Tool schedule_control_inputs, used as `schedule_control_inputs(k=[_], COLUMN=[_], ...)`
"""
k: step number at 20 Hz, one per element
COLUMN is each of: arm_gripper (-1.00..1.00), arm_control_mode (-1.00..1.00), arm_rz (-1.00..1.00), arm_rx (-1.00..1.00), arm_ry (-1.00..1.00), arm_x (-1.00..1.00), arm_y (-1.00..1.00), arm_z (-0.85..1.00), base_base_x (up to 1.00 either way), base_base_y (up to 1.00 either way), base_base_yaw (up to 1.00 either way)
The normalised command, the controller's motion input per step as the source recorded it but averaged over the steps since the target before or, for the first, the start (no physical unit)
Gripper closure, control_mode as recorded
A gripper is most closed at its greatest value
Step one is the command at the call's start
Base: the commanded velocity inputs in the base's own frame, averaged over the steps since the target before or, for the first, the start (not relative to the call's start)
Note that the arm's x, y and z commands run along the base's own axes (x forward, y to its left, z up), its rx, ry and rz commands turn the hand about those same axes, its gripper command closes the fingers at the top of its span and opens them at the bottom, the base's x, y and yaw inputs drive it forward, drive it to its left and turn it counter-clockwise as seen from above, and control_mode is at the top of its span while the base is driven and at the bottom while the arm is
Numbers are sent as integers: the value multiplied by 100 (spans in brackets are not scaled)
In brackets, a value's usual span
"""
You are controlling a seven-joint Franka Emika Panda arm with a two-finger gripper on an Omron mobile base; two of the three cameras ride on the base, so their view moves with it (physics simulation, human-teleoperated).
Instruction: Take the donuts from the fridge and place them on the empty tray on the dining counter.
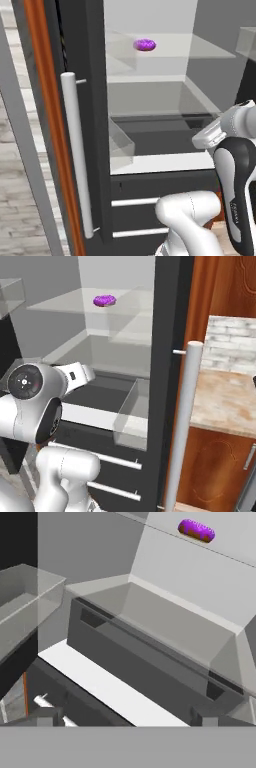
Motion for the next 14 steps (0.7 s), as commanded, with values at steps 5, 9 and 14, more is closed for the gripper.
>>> schedule_control_inputs(k=[5, 9, 14], arm_gripper=[-100, -100, -100], arm_control_mode=[100, 100, 100], arm_rz=[0, 0, 0], arm_rx=[0, 0, 0], arm_ry=[0, 0, 0], arm_x=[0, 0, 0], arm_y=[0, 0, 0], arm_z=[0, 0, 0], base_base_x=[100, 100, 82], base_base_y=[0, 12, 10], base_base_yaw=[1, 0, 0])
